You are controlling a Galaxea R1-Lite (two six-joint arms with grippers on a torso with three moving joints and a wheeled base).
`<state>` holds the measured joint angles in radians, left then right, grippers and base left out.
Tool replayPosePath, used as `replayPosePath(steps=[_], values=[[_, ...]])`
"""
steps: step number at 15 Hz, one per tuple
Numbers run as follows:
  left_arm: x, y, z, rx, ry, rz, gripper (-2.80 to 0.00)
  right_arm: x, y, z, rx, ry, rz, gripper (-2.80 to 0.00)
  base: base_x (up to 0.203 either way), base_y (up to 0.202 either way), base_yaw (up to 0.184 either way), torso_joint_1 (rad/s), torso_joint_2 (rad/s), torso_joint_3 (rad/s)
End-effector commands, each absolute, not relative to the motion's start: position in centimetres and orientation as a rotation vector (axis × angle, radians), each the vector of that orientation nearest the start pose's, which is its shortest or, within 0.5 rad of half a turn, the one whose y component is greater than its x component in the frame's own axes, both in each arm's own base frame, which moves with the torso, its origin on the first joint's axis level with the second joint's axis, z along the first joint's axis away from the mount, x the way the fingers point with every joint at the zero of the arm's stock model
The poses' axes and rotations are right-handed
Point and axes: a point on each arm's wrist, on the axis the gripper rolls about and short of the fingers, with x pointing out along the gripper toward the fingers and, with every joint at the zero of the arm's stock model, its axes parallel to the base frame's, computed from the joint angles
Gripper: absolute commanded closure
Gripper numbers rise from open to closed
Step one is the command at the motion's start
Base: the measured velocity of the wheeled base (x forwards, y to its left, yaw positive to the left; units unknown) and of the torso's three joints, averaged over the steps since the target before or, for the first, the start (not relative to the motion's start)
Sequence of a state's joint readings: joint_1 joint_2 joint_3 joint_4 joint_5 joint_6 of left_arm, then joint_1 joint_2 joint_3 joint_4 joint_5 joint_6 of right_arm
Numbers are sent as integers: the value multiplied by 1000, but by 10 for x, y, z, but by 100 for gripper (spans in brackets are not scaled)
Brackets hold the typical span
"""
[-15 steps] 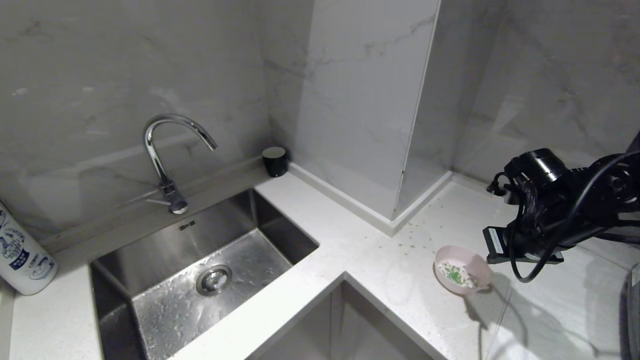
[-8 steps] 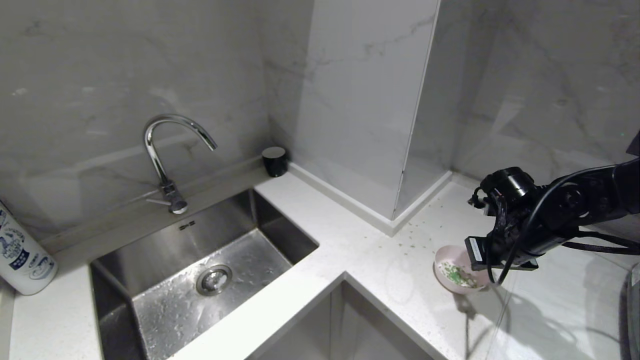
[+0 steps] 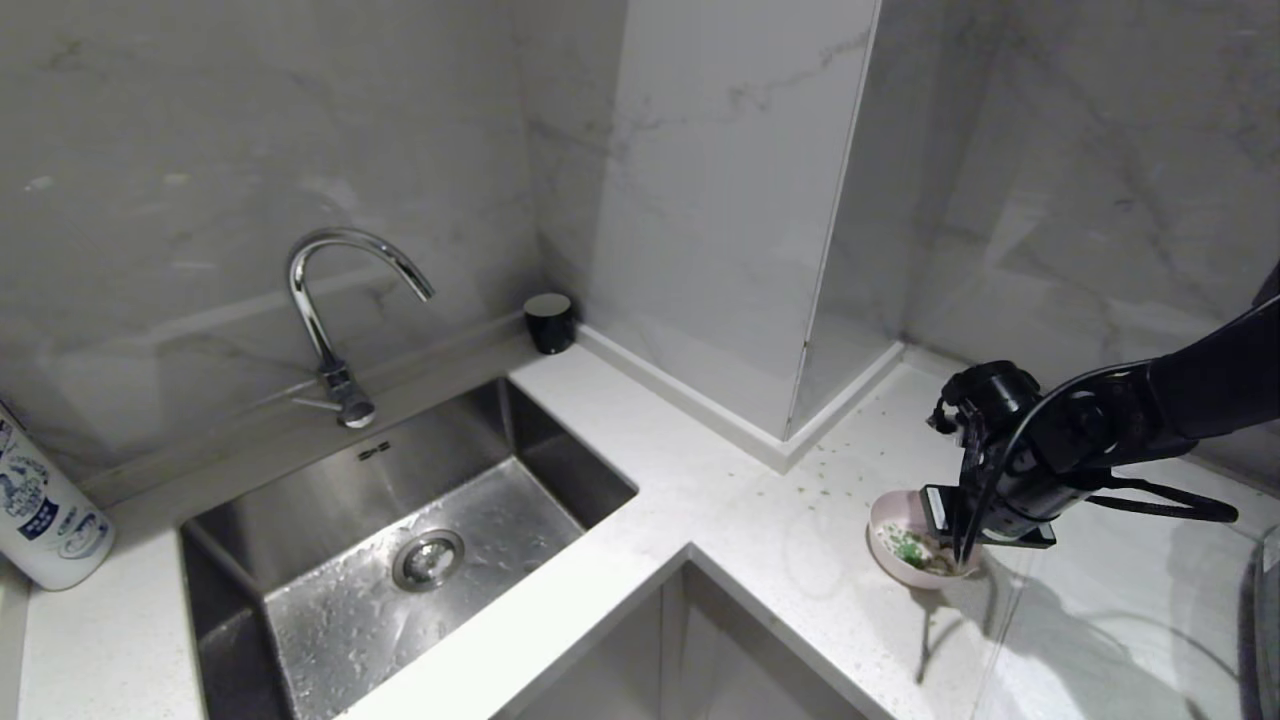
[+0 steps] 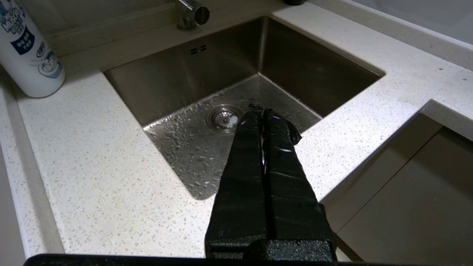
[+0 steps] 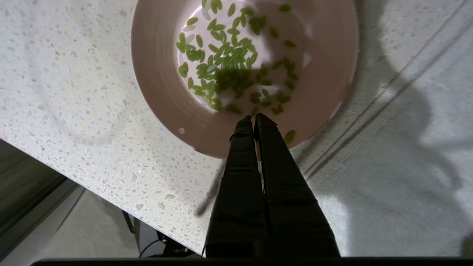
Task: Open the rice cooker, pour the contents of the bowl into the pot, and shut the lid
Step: Turn on the tap
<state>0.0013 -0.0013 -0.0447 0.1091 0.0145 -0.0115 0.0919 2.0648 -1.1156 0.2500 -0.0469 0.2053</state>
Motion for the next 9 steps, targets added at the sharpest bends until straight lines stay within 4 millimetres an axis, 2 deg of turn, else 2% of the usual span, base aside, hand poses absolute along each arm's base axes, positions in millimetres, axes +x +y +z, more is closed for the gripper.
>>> replayPosePath(steps=[1, 7, 9], values=[[-27, 0, 77, -12, 63, 16, 0, 344, 30, 60, 100, 1226, -81, 0, 0, 0, 0, 0, 0, 0], [-27, 0, 76, -13, 63, 17, 0, 372, 35, 35, 116, 1239, -41, 0, 0, 0, 0, 0, 0, 0], [-27, 0, 76, -12, 63, 17, 0, 380, 37, 37, 114, 1216, -33, 0, 0, 0, 0, 0, 0, 0]])
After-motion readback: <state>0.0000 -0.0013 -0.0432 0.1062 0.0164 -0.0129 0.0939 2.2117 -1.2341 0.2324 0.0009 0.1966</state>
